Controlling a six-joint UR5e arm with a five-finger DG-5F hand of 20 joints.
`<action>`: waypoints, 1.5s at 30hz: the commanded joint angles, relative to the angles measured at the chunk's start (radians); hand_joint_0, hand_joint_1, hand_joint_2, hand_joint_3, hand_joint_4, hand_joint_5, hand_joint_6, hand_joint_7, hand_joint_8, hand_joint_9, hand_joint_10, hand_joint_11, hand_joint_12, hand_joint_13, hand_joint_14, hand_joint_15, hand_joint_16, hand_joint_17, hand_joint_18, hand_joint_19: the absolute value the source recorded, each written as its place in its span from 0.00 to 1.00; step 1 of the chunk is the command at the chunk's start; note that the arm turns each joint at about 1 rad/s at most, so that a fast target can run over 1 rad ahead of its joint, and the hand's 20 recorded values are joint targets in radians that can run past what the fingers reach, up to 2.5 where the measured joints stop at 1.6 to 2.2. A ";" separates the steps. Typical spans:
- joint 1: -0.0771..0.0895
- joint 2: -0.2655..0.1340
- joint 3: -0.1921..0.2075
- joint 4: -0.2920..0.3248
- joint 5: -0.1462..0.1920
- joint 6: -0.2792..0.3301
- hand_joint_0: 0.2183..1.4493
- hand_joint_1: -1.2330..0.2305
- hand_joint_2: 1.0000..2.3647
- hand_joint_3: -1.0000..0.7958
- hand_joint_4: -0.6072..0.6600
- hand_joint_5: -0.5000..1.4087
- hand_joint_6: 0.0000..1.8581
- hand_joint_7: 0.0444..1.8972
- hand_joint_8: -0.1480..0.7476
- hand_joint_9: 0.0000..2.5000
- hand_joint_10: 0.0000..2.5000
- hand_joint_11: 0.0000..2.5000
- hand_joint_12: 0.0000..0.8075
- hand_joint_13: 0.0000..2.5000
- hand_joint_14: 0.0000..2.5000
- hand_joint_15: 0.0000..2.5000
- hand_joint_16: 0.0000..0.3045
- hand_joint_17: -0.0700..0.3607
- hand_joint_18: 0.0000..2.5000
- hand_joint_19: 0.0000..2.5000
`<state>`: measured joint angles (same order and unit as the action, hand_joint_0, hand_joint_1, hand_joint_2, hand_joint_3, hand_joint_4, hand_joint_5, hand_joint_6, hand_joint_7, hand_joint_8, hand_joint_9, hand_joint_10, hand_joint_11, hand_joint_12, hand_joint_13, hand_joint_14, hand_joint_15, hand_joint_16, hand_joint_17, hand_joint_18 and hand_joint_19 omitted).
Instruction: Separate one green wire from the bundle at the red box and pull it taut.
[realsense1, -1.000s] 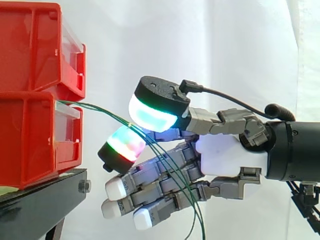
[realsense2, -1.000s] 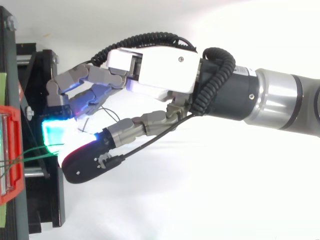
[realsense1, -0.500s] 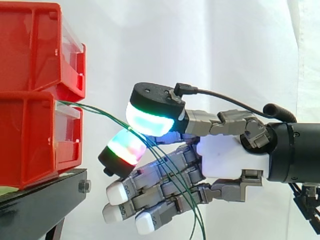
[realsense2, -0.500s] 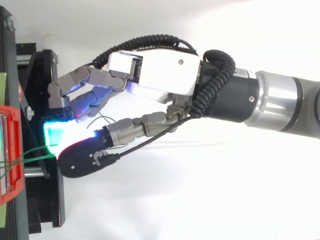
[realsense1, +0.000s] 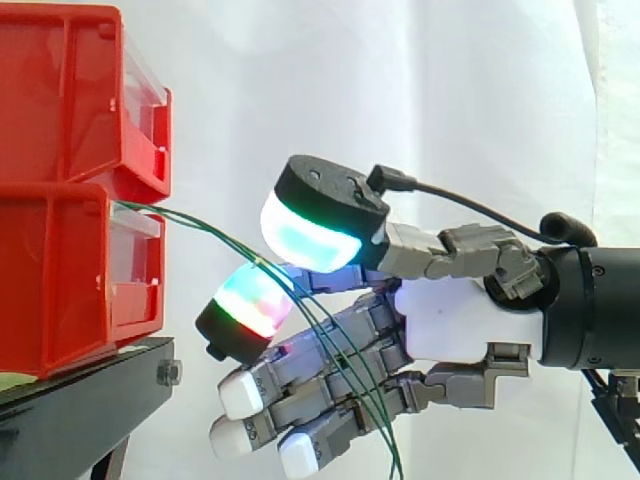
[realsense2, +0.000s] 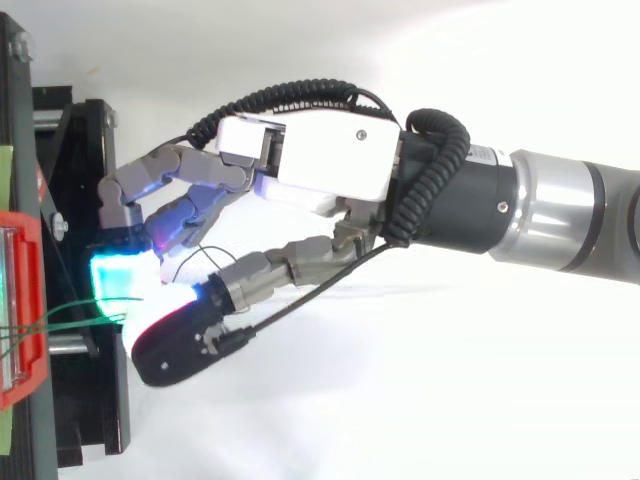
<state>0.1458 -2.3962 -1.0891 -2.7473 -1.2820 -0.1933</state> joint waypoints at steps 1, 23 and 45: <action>0.003 0.000 0.000 0.000 0.001 0.002 0.28 0.31 0.00 0.29 0.65 0.17 0.41 0.63 0.52 0.31 0.01 0.18 0.45 0.29 0.00 0.09 0.19 0.47 0.31 0.15; 0.009 0.000 0.000 -0.015 0.003 0.005 0.31 0.49 0.01 0.39 0.64 0.19 0.36 0.68 0.53 0.34 0.01 0.19 0.44 0.31 0.00 0.10 0.19 0.46 0.32 0.17; 0.015 0.000 0.000 -0.022 0.010 0.011 0.36 0.35 0.01 0.38 0.55 0.14 0.46 0.60 0.53 0.33 0.01 0.23 0.43 0.33 0.00 0.11 0.18 0.46 0.34 0.14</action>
<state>0.1608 -2.3964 -1.0891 -2.7686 -1.2739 -0.1851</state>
